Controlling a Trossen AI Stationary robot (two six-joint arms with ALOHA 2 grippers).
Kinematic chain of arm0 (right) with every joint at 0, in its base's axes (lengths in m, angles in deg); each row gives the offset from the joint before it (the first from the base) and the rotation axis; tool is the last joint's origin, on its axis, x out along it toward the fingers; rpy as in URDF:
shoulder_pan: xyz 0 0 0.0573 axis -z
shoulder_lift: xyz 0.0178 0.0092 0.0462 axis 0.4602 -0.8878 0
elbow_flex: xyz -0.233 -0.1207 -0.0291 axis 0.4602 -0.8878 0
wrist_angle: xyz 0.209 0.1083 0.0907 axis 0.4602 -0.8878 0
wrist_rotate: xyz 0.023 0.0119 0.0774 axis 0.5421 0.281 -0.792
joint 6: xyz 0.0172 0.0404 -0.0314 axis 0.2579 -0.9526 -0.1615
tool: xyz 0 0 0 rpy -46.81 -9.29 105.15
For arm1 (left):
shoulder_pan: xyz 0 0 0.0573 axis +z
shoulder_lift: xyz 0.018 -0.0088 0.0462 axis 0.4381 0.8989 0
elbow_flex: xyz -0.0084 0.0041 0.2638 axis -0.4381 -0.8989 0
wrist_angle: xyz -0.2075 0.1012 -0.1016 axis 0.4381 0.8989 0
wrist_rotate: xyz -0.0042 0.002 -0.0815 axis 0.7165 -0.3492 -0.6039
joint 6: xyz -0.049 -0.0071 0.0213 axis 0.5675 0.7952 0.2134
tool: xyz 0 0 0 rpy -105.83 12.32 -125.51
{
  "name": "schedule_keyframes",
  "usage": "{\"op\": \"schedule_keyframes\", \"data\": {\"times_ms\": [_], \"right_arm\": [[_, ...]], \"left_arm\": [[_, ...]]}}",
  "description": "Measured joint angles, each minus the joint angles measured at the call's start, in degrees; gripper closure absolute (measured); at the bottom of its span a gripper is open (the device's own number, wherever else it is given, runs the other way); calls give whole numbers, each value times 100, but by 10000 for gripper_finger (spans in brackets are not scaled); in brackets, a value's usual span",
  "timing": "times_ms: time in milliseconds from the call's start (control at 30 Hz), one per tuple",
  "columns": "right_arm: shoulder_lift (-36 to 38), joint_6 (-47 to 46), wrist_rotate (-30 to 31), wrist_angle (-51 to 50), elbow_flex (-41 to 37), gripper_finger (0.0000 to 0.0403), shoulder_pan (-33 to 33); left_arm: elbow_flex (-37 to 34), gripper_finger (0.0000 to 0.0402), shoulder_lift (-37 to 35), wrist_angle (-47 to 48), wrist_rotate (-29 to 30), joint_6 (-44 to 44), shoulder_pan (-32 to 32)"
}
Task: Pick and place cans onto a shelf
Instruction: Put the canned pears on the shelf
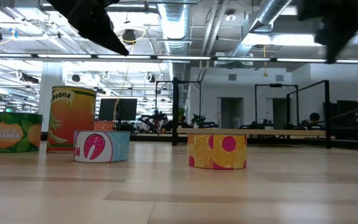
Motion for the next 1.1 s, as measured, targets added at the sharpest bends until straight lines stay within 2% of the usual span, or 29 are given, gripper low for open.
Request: {"op": "schedule_keyframes", "data": {"times_ms": [167,300,467,600,867,1100], "right_arm": [[22,-975,-688,-745,-52,323,-383],[28,-1032,-699,-820,-52,323,-670],[-18,-1232,-1003,-863,-52,314,-990],[-107,-1327,-905,-850,-54,286,-1337],[-544,-1394,-340,-872,-56,209,-1721],[-931,-1431,9,-876,-56,189,-1987]], "left_arm": [[0,401,16,-104,50,-9,4],[0,401,16,-315,60,18,2],[2,401,16,-393,62,64,2],[0,401,16,-395,60,134,2],[0,401,16,-356,27,142,0],[0,401,16,-296,25,159,0]]}}
